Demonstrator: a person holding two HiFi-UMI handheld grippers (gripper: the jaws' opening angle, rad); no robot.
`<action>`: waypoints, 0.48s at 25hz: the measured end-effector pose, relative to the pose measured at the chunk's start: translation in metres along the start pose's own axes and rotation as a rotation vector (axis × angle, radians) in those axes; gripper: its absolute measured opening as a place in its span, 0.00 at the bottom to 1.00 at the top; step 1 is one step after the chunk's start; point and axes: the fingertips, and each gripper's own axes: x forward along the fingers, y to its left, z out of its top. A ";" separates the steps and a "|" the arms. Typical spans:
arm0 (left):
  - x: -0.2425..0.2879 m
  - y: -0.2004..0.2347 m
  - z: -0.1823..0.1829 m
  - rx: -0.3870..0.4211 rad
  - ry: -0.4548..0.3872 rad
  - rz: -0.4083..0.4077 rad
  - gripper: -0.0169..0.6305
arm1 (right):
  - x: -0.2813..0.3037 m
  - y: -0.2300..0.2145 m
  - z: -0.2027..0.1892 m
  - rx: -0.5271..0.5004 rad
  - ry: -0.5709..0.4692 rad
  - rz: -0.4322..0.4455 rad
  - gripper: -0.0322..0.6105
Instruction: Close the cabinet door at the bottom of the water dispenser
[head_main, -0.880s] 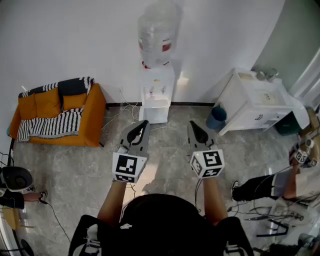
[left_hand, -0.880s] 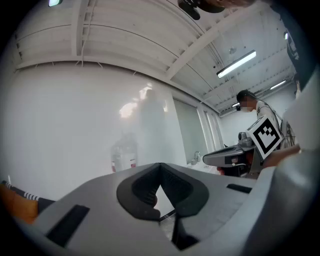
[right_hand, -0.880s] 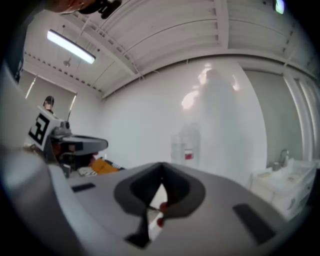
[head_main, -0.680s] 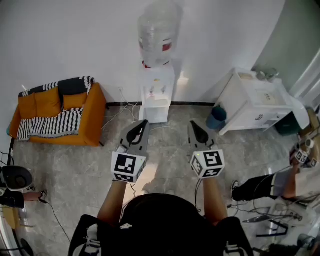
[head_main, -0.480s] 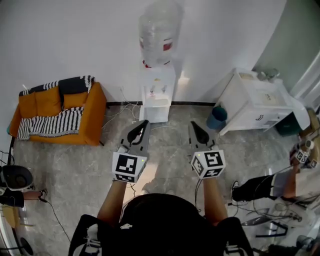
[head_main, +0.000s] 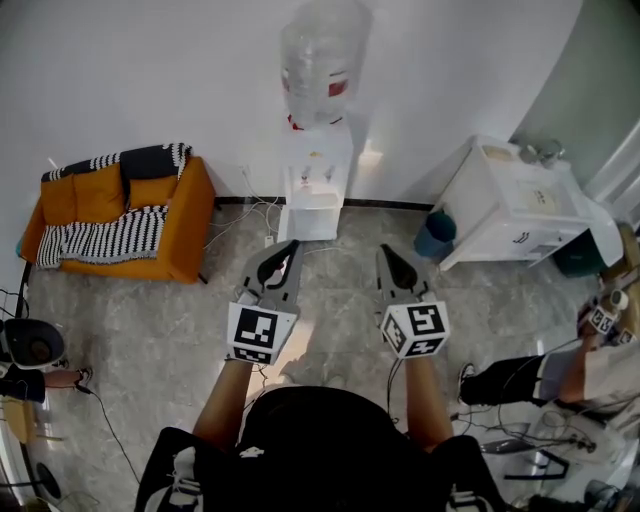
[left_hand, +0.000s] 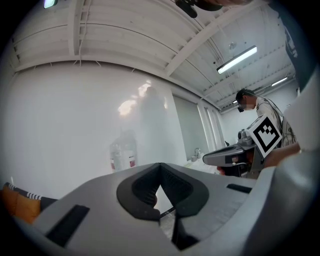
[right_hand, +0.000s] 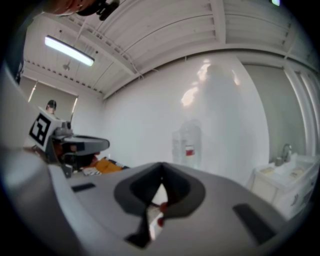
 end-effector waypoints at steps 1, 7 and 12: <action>0.001 -0.003 -0.001 0.006 0.005 0.002 0.04 | -0.001 -0.002 -0.001 0.001 0.002 0.005 0.10; 0.006 -0.025 0.000 0.000 0.012 0.011 0.04 | -0.012 -0.019 -0.007 0.016 0.005 0.028 0.10; 0.005 -0.045 0.000 -0.003 0.017 0.016 0.04 | -0.029 -0.033 -0.014 0.022 0.006 0.033 0.10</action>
